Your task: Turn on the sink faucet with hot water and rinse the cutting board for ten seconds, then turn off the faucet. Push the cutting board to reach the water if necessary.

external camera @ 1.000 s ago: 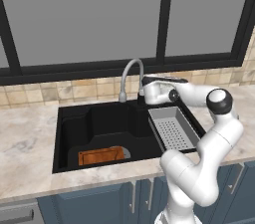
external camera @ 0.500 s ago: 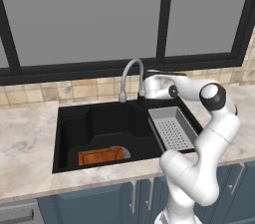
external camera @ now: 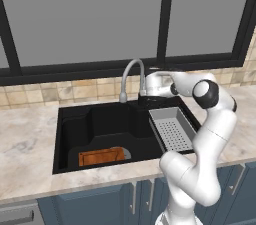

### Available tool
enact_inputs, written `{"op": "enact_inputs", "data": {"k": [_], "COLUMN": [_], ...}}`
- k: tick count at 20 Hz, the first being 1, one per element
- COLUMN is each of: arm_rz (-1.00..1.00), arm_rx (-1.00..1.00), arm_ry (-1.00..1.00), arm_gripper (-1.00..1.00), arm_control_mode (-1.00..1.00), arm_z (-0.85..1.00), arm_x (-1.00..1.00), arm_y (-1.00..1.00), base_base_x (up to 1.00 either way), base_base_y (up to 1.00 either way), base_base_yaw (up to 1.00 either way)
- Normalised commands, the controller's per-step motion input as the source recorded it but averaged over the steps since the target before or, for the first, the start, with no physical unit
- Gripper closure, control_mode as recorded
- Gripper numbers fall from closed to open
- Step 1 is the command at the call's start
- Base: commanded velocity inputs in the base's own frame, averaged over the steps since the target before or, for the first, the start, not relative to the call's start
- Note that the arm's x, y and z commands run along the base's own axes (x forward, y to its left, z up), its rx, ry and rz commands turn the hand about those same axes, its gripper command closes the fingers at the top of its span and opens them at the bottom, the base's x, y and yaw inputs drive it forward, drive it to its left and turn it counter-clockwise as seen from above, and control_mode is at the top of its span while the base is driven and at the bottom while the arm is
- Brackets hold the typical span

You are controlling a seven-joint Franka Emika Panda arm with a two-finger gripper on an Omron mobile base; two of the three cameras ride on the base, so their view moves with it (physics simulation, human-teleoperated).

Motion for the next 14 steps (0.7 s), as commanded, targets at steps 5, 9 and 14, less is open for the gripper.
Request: {"op": "enact_inputs", "data": {"k": [5, 9, 14], "arm_rz": [0.00, 0.00, 0.01], "arm_rx": [0.00, 0.00, 0.00], "arm_ry": [0.06, 0.05, 0.01], "arm_gripper": [-1.00, -1.00, -1.00], "arm_control_mode": [-1.00, -1.00, -1.00], "arm_z": [0.00, 0.00, 0.00], "arm_x": [0.00, 0.00, 0.00], "arm_y": [0.00, 0.01, 0.04], "base_base_x": [0.00, 0.00, 0.00], "base_base_y": [0.00, 0.00, 0.00], "base_base_yaw": [0.00, 0.00, 0.00]}}
